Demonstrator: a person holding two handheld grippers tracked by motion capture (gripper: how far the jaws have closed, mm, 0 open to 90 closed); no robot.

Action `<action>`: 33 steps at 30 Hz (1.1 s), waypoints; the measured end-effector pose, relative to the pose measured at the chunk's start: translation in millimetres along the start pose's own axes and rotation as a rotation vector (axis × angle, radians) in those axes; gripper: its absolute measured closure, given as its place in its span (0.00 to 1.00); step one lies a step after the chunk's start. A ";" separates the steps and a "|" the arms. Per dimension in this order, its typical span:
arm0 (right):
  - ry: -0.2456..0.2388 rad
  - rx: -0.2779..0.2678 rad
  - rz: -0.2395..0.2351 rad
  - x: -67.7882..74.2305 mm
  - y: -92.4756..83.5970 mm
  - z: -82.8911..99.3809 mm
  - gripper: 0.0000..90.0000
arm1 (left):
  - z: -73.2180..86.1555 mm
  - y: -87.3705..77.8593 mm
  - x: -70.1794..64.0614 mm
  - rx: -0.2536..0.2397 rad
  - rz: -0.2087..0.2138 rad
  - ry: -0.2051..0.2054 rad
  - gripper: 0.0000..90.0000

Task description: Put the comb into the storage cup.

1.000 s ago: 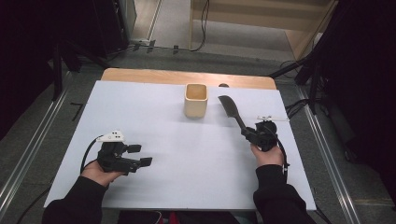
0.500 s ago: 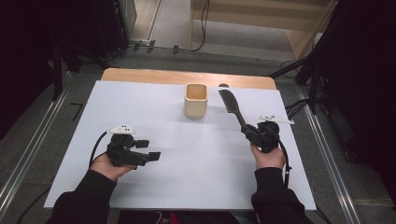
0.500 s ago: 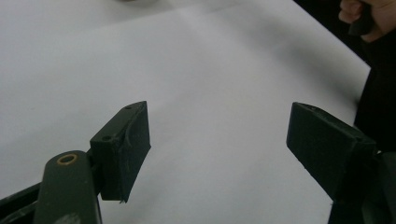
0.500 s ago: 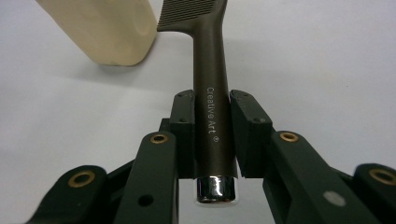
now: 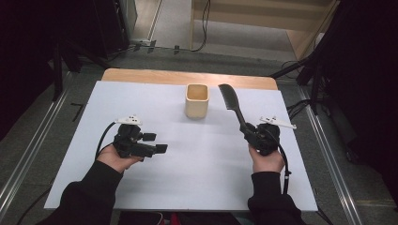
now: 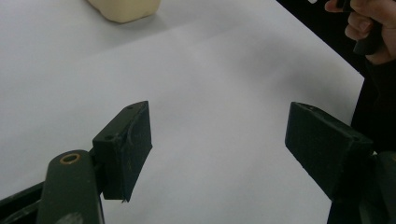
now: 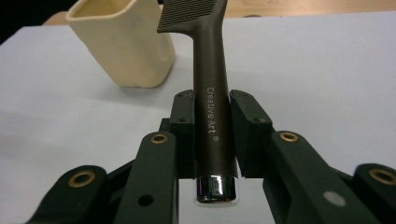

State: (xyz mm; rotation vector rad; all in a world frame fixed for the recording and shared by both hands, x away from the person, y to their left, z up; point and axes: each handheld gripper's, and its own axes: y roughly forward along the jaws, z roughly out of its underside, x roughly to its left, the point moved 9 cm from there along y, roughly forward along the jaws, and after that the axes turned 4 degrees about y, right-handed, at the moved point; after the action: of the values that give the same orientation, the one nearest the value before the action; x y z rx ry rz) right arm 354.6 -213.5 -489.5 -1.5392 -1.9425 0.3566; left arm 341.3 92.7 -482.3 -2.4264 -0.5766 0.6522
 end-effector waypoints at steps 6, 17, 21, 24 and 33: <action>0.002 -0.035 0.006 5.4 -3.6 -0.8 0.78 | -9.5 3.8 -4.0 -0.002 0.002 0.007 0.26; 0.016 -0.112 0.020 13.2 -8.9 10.7 0.78 | -28.6 12.9 -12.9 -0.008 0.011 0.024 0.26; 0.019 -0.139 0.015 17.9 -10.2 15.7 0.78 | -32.8 17.1 -14.8 0.004 0.006 0.037 0.26; 0.005 -0.153 0.014 22.2 -9.6 19.7 0.78 | -37.8 19.6 -16.5 0.004 0.011 0.033 0.26; -0.014 -0.200 0.033 29.6 -13.2 25.1 0.78 | -52.0 23.5 -21.4 -0.016 0.013 0.037 0.26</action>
State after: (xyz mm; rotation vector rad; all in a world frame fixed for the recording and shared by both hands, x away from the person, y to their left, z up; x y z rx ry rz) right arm 325.2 -185.1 -492.4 -1.6999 -2.0164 0.1921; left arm 359.4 43.0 -451.9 -2.4538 -0.5529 0.6089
